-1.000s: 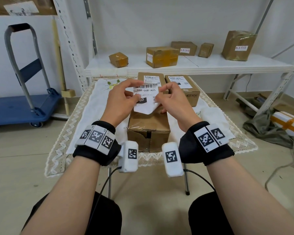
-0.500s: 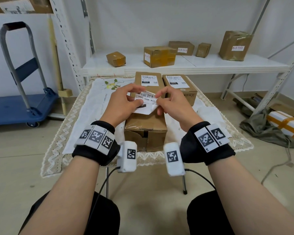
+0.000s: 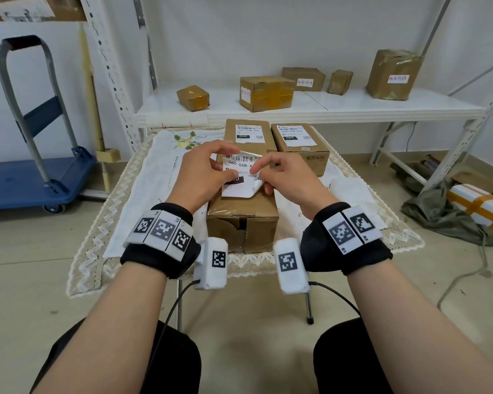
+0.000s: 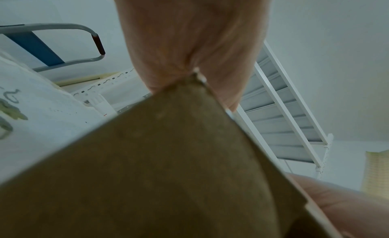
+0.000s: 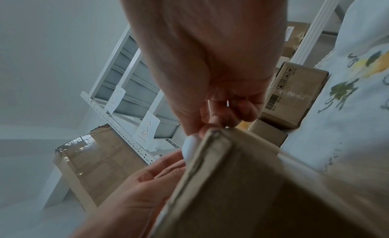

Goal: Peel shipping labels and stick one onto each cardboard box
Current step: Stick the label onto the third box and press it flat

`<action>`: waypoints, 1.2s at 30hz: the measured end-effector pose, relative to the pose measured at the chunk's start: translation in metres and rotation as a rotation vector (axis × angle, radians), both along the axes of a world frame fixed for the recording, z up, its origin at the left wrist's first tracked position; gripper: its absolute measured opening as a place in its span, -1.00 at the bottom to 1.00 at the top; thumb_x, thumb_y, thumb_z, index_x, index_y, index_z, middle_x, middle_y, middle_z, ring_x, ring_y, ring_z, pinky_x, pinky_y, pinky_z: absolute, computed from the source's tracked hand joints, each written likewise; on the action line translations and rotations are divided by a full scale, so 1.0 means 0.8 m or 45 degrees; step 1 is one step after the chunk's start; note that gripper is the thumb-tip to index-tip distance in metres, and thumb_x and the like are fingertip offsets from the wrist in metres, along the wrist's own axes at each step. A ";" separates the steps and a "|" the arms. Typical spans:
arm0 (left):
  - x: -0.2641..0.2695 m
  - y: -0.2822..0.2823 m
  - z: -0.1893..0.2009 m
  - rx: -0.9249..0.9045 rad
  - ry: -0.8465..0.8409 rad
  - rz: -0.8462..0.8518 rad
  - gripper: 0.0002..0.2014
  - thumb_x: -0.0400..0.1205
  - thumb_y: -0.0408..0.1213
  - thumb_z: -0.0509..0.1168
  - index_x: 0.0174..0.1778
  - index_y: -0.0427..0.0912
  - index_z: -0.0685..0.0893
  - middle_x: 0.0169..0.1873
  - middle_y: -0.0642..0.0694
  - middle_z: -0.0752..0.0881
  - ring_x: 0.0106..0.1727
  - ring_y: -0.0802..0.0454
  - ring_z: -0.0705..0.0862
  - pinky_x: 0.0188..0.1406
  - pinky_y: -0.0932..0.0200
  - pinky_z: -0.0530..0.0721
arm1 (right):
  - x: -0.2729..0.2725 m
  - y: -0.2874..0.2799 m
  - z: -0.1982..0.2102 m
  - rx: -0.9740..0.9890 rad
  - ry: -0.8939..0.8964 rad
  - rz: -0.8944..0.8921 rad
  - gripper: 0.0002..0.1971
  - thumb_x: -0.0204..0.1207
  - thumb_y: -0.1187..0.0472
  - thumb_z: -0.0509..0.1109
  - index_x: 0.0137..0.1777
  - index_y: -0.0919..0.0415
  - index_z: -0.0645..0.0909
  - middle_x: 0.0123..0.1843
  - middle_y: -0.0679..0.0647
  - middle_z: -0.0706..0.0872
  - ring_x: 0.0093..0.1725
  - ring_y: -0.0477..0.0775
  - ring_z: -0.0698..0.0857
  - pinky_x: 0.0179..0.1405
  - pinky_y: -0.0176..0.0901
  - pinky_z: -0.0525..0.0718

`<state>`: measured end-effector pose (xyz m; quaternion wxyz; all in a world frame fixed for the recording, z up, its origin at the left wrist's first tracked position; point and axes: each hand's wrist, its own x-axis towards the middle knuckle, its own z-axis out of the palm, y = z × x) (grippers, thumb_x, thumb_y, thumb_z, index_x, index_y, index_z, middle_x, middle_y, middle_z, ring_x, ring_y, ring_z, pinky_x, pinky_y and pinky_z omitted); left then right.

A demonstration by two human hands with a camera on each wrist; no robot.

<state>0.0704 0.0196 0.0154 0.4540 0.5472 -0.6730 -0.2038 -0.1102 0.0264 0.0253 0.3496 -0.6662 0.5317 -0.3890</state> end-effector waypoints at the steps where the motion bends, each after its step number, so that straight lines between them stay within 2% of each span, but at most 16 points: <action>1: 0.000 0.000 0.000 -0.004 0.000 -0.001 -0.61 0.54 -0.38 0.57 0.26 0.02 0.78 0.26 0.07 0.74 -0.16 0.27 0.62 -0.32 0.65 0.50 | 0.001 -0.001 -0.001 0.000 0.008 0.007 -0.81 0.64 0.37 0.33 0.02 0.24 0.80 -0.55 -0.01 0.61 -0.60 -0.27 0.50 -0.52 -0.55 0.41; 6: -0.001 -0.001 -0.002 -0.011 -0.030 0.013 -0.62 0.56 -0.36 0.56 0.27 0.02 0.77 0.23 0.09 0.72 -0.12 0.27 0.62 -0.31 0.67 0.50 | 0.002 -0.004 -0.004 0.006 0.051 0.007 -0.74 0.64 0.33 0.32 -0.02 0.12 0.86 -0.63 -0.11 0.53 -0.57 -0.26 0.48 -0.49 -0.54 0.42; 11: -0.003 -0.003 -0.002 -0.010 -0.064 0.031 -0.63 0.56 -0.35 0.55 0.25 0.06 0.77 0.15 0.17 0.69 -0.12 0.27 0.61 -0.29 0.65 0.49 | 0.003 -0.002 -0.003 -0.005 0.076 0.021 -0.69 0.65 0.34 0.29 -0.02 0.11 0.89 -0.60 -0.05 0.54 -0.59 -0.25 0.46 -0.53 -0.52 0.38; 23: -0.005 -0.002 -0.002 -0.023 -0.070 0.037 -0.64 0.55 -0.37 0.55 0.22 0.04 0.77 0.09 0.19 0.68 -0.15 0.28 0.58 -0.27 0.66 0.48 | 0.002 -0.003 0.001 -0.009 0.133 0.044 -0.65 0.68 0.37 0.24 0.03 0.12 0.89 -0.56 -0.01 0.52 -0.64 -0.25 0.43 -0.58 -0.53 0.36; 27: -0.008 -0.002 -0.003 -0.030 -0.093 0.059 -0.64 0.54 -0.37 0.55 0.22 0.03 0.77 0.08 0.19 0.65 -0.14 0.30 0.57 -0.28 0.68 0.47 | 0.001 -0.003 0.001 0.012 0.122 0.035 -0.65 0.69 0.34 0.24 0.03 0.09 0.89 -0.65 -0.16 0.51 -0.58 -0.21 0.44 -0.55 -0.53 0.37; 32: -0.008 -0.001 -0.003 -0.049 -0.136 0.060 -0.64 0.53 -0.37 0.57 0.22 -0.01 0.77 0.12 0.14 0.65 -0.11 0.38 0.55 -0.23 0.64 0.48 | 0.000 -0.002 0.001 0.033 0.100 0.049 -0.72 0.68 0.31 0.31 0.07 0.10 0.88 -0.67 -0.39 0.53 -0.38 -0.16 0.46 -0.50 -0.55 0.38; 36: -0.009 0.001 -0.003 -0.041 -0.190 0.053 -0.65 0.54 -0.32 0.57 0.24 -0.02 0.77 0.14 0.11 0.68 -0.10 0.37 0.53 -0.18 0.69 0.42 | -0.002 -0.002 -0.002 0.048 0.017 0.052 -0.83 0.62 0.24 0.45 0.04 0.14 0.89 -0.62 -0.40 0.57 -0.37 -0.24 0.51 -0.53 -0.57 0.38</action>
